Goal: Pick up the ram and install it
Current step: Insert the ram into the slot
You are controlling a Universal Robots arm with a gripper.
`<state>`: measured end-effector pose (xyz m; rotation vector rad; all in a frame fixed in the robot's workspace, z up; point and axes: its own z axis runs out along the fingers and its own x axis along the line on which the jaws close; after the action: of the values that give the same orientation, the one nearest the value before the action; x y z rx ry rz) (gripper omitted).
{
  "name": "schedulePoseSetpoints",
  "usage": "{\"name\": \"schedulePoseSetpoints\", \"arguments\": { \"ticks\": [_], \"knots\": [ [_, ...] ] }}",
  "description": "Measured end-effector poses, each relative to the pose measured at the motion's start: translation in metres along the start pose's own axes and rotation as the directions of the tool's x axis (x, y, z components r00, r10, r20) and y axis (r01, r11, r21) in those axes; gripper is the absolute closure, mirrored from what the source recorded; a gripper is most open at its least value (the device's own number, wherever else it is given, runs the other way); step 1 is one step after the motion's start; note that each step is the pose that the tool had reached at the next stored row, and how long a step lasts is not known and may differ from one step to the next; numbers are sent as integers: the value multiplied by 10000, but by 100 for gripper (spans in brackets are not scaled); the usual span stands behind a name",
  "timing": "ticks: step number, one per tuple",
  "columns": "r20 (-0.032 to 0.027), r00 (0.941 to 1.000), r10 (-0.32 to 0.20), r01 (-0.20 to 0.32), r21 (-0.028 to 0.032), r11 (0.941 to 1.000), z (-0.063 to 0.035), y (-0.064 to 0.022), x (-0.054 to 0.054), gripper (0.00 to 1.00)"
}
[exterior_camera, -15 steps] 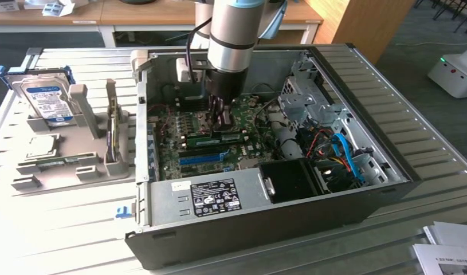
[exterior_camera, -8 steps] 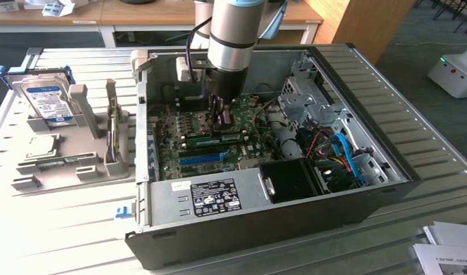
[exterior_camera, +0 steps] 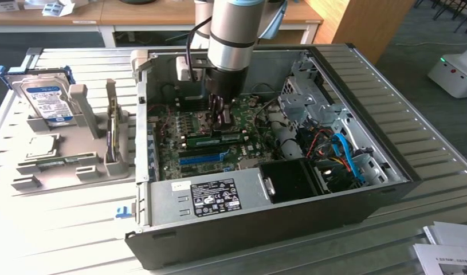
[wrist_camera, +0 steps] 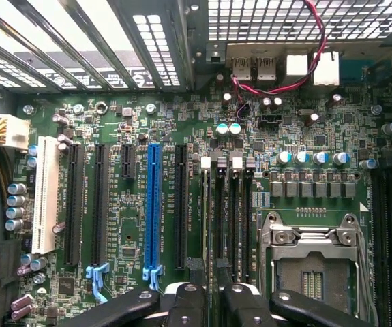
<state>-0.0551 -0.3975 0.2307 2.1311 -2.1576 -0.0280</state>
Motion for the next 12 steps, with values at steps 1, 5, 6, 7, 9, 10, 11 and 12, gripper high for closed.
{"name": "schedulePoseSetpoints", "arguments": {
  "ticks": [1, 5, 6, 7, 9, 10, 11, 12],
  "knots": [
    [3, 10000, 0, 0, 1, 10000, -10, 1, 0, 81],
    [4, 10000, 0, 0, 1, 10000, -55, 5, 3, 81],
    [5, 10000, 0, 0, 1, 10000, -63, 5, 3, 81],
    [5, 10000, 0, 0, 1, 10000, -70, 6, 4, 81],
    [4, 10000, 0, 0, 1, 10000, -82, 7, 5, 81],
    [4, 10000, 0, 0, 1, 10000, -87, 8, 5, 81],
    [5, 10000, 0, 0, 2, 10000, -91, 8, 5, 81],
    [5, 10000, 0, 0, 1, 10000, -94, 8, 5, 81]
  ]
}}
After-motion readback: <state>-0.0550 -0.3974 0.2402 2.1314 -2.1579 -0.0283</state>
